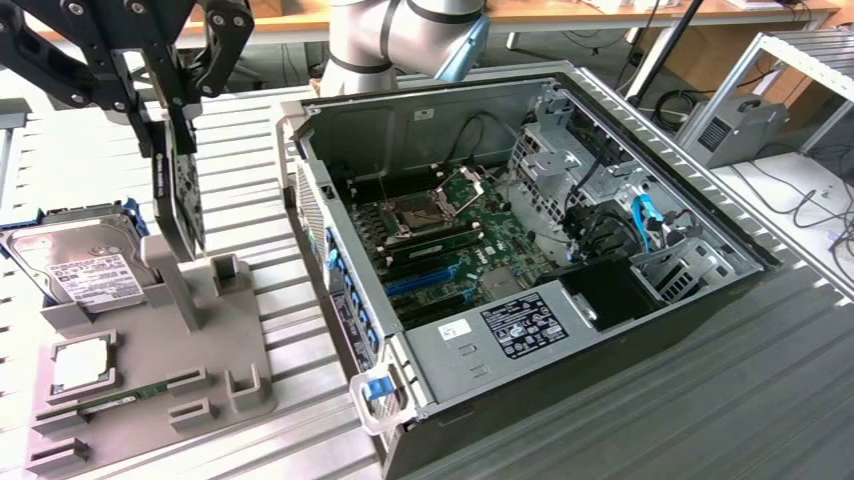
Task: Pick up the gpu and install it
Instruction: 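Pick up the gpu and move the gpu toward the slot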
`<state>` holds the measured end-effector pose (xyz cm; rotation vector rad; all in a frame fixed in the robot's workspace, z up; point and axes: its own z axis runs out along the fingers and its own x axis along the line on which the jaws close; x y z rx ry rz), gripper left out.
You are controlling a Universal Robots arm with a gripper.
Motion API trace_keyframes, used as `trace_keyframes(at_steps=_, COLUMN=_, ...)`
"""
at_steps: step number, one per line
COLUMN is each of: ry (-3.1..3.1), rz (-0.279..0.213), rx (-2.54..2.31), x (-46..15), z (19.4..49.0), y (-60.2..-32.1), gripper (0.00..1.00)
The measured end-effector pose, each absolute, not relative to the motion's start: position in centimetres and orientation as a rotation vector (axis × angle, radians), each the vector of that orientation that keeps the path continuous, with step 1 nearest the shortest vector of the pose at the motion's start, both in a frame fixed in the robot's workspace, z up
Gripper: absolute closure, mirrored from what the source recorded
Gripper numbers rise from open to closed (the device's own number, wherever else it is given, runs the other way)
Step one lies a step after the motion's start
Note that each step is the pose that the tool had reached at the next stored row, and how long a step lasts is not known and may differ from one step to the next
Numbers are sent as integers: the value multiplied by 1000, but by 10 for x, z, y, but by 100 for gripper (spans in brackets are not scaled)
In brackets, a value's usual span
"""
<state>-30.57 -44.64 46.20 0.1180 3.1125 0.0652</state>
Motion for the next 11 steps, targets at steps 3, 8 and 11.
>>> trace_keyframes(at_steps=3, ry=3112, rz=65, rx=118, x=-306, z=463, y=-446, gripper=73)
trace_keyframes(at_steps=8, ry=3112, rz=65, rx=118, x=-306, z=466, y=-446, gripper=73)
trace_keyframes(at_steps=11, ry=3112, rz=65, rx=118, x=-306, z=468, y=-446, gripper=73)
